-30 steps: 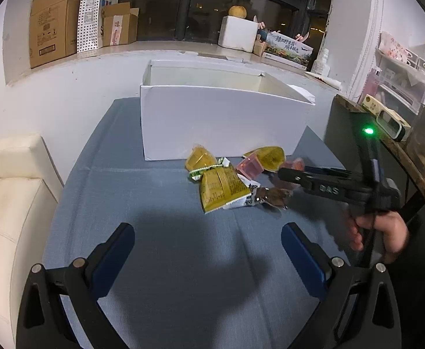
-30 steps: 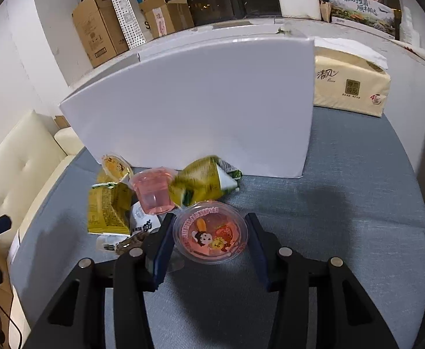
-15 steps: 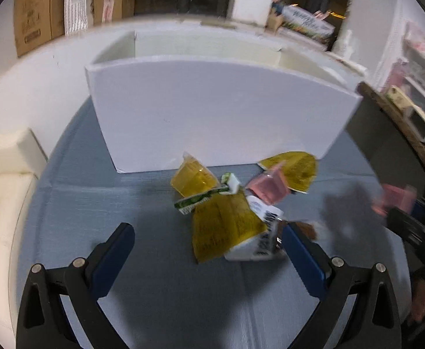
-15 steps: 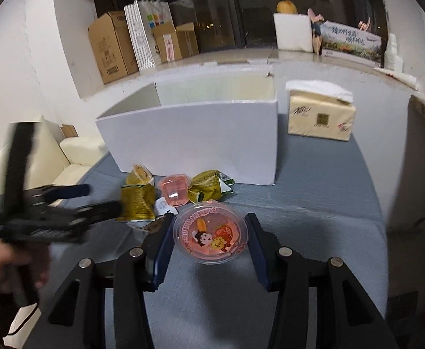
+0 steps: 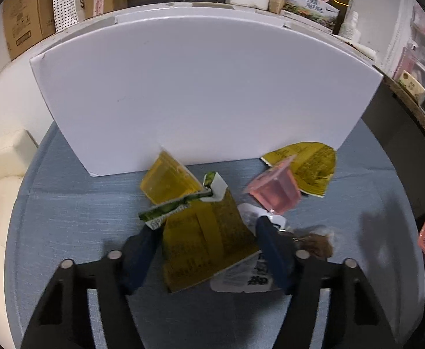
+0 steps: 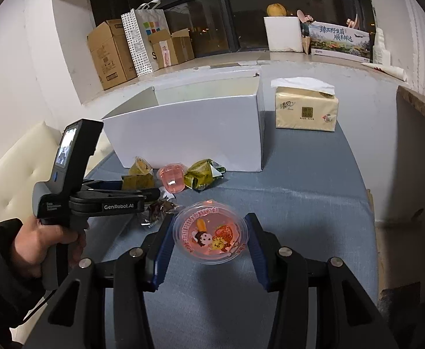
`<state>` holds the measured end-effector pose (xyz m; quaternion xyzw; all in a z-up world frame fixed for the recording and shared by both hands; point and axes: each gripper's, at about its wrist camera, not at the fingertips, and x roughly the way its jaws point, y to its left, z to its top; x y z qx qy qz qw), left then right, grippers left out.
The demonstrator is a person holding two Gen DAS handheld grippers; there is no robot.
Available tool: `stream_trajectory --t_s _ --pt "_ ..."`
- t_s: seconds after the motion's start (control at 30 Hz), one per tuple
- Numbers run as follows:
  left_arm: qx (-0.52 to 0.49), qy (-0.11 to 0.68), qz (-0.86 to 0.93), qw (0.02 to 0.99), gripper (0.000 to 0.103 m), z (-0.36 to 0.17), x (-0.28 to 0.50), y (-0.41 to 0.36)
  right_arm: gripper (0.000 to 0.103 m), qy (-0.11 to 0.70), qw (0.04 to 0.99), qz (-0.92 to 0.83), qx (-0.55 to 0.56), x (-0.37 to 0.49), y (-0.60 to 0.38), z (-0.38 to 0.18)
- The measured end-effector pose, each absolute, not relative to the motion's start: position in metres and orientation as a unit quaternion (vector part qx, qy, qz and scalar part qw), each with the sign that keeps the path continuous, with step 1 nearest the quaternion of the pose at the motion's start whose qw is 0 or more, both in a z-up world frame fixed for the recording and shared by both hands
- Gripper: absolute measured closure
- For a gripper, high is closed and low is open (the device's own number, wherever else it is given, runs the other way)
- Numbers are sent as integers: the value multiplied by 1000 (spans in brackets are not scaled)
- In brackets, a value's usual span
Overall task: Organize snacks
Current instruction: 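Grasp the pink jelly cup with the right gripper while the left grasps a yellow packet, then drop the pink jelly cup and yellow packet into the white box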
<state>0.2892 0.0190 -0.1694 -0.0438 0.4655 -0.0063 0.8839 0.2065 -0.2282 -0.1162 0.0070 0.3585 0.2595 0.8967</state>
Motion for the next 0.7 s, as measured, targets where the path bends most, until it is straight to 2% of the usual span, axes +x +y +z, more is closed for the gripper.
stream_trajectory --t_s 0.17,0.5,0.7 --pt "-39 451 -24 892 44 -158 272 19 51 357 896 262 12 205 -228 -116" --pt "-23 370 -65 927 46 -84 214 22 51 338 899 279 12 210 -204 -100" --pt "-25 328 -67 942 46 -39 223 38 51 310 906 289 7 230 -181 -72"
